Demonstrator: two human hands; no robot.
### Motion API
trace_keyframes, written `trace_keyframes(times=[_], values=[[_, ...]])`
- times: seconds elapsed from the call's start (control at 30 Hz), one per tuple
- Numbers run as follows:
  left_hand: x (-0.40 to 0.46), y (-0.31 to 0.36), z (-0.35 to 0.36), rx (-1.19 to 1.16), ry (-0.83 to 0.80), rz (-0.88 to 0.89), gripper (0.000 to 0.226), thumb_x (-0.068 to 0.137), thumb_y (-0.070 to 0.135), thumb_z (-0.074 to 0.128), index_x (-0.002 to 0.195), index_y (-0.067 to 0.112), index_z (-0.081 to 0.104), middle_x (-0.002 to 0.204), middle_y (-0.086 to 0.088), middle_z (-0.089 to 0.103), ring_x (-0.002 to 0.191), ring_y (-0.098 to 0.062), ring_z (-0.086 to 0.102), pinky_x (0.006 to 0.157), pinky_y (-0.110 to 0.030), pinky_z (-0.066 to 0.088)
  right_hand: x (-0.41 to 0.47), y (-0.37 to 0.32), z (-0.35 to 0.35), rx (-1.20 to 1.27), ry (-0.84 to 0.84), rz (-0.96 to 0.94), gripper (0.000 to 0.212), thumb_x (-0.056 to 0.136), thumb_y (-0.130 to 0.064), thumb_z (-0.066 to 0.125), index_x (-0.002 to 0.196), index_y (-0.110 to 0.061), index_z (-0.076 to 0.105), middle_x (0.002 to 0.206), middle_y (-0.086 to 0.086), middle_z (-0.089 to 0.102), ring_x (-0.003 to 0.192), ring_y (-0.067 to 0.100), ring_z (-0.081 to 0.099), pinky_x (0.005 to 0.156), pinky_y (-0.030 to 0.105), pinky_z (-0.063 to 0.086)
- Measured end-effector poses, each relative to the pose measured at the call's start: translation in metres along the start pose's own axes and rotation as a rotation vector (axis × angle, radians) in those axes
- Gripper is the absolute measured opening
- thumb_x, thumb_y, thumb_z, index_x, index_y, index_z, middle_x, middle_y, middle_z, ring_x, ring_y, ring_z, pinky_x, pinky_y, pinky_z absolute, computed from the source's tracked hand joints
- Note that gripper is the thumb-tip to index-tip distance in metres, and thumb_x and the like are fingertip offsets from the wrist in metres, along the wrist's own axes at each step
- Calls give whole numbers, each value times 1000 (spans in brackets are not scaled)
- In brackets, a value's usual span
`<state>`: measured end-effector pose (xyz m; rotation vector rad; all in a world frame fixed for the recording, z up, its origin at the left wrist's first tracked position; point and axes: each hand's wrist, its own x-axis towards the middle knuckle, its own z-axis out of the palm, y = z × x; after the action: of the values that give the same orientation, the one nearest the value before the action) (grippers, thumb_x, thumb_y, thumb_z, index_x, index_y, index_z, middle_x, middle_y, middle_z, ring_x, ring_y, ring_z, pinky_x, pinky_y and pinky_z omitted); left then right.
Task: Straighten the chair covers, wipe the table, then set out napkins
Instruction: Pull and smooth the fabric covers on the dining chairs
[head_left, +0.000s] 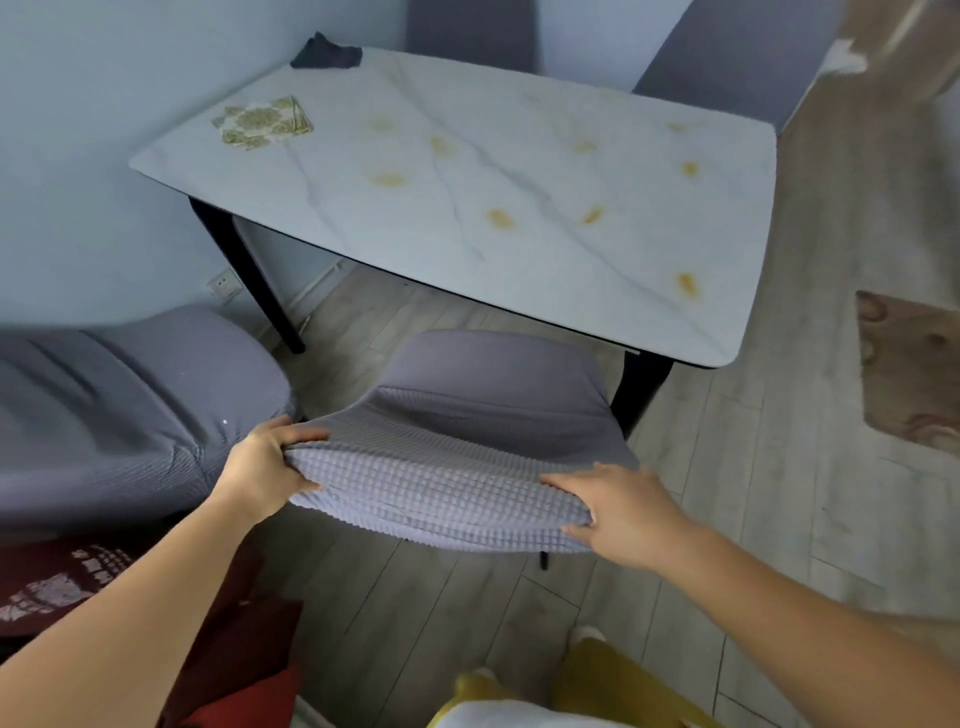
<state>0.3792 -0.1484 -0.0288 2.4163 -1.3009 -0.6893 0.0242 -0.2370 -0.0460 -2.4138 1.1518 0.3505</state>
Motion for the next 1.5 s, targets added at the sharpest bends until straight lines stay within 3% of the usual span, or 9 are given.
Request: trace_keyframes(times=[0.17, 0.37, 0.6, 0.73, 0.97, 1.17, 1.3, 1.4, 1.5], values=[[38, -6, -12, 29, -19, 49, 62, 63, -4, 79, 117, 22, 66, 142, -16, 44, 134, -31, 37, 110, -42, 30, 21, -13, -3, 19, 41, 10, 57, 93, -41, 51, 144, -41, 26, 145, -11, 42, 136, 16, 32, 111, 49, 21], [99, -5, -27, 71, -13, 97, 57, 67, -8, 73, 117, 19, 66, 143, -16, 43, 134, -32, 37, 109, -46, 31, 55, -28, -12, 69, 136, -2, 60, 92, -34, 54, 145, -38, 26, 148, -13, 39, 134, 11, 36, 110, 43, 25], [149, 16, -34, 48, -35, 164, 60, 63, -4, 80, 118, 16, 66, 140, -14, 47, 136, -27, 35, 110, -41, 30, 82, -15, -36, 109, 244, -20, 62, 88, -24, 61, 142, -37, 34, 143, -12, 45, 125, 8, 47, 106, 35, 35], [170, 29, -25, 2, -44, 157, 62, 62, -5, 80, 118, 15, 65, 142, -16, 43, 137, -26, 32, 111, -42, 30, 97, 3, -51, 95, 236, -12, 61, 87, -22, 63, 141, -36, 37, 140, -12, 48, 113, 7, 53, 94, 22, 34], [217, 51, -21, -1, -52, 152, 62, 63, -5, 79, 120, 16, 64, 144, -16, 40, 137, -27, 31, 110, -40, 29, 133, 31, -69, 102, 252, -15, 62, 84, -16, 66, 138, -34, 42, 133, -12, 55, 87, -6, 42, 69, 5, 23], [249, 76, -18, -5, -63, 160, 62, 64, -5, 79, 121, 15, 64, 144, -15, 40, 136, -27, 34, 109, -38, 31, 154, 54, -89, 101, 271, 2, 66, 80, -18, 71, 137, -36, 43, 128, -21, 54, 99, 6, 59, 75, 12, 33], [262, 80, -21, 17, -82, 183, 61, 64, -2, 80, 119, 18, 65, 144, -13, 42, 137, -24, 33, 109, -36, 30, 160, 51, -95, 49, 351, -41, 73, 58, -17, 88, 125, -28, 60, 110, -12, 69, 82, 10, 68, 67, 14, 39], [262, 77, -23, 6, -94, 202, 60, 64, -2, 80, 118, 20, 65, 143, -13, 42, 137, -23, 32, 108, -35, 30, 163, 52, -97, 12, 276, 14, 70, 67, -30, 83, 131, -35, 52, 120, -15, 64, 94, 7, 62, 75, 14, 35], [260, 76, -25, 6, -142, 253, 68, 68, 3, 79, 129, 22, 54, 146, -13, 35, 137, -25, 30, 108, -34, 29, 169, 55, -105, 41, 71, 24, 74, 75, -51, 70, 139, -44, 34, 132, -22, 51, 105, -5, 46, 78, 2, 27]])
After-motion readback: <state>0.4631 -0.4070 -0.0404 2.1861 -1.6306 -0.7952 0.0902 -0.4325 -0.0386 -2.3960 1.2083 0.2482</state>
